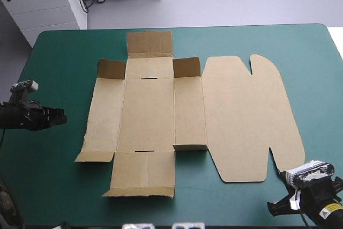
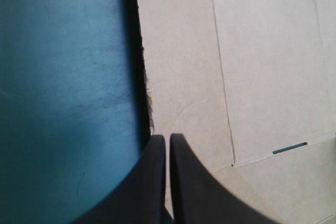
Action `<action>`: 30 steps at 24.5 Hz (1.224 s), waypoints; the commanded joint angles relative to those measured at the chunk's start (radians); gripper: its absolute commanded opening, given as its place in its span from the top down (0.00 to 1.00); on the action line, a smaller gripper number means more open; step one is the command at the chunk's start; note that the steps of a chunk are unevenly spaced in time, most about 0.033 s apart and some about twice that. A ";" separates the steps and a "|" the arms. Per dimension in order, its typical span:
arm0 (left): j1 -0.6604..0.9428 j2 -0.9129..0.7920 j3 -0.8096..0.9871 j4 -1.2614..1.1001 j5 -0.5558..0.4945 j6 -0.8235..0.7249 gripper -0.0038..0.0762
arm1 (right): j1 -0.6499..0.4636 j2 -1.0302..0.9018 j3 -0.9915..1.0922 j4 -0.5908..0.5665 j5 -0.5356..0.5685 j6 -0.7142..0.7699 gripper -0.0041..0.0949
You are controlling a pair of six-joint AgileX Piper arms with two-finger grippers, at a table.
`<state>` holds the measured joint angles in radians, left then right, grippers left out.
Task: Fold the box
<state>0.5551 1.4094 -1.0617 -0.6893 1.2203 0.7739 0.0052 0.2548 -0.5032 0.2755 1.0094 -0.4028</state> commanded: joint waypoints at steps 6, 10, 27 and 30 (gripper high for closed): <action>0.006 0.150 -0.028 -0.039 0.064 0.007 0.93 | 0.004 0.010 -0.023 0.015 -0.060 0.001 0.97; 0.004 0.208 -0.028 -0.045 0.073 0.013 0.74 | 0.004 0.010 -0.023 0.015 -0.060 0.001 0.97; -0.140 0.304 0.036 -0.092 0.071 0.033 0.40 | 0.004 0.010 -0.023 0.015 -0.060 0.001 0.97; -0.159 0.310 0.036 -0.097 0.059 0.032 0.41 | 0.004 0.010 -0.023 0.015 -0.060 0.001 0.97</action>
<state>0.4184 1.7396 -1.0189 -0.7579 1.2024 0.8041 0.0052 0.2548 -0.5032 0.2755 1.0094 -0.4028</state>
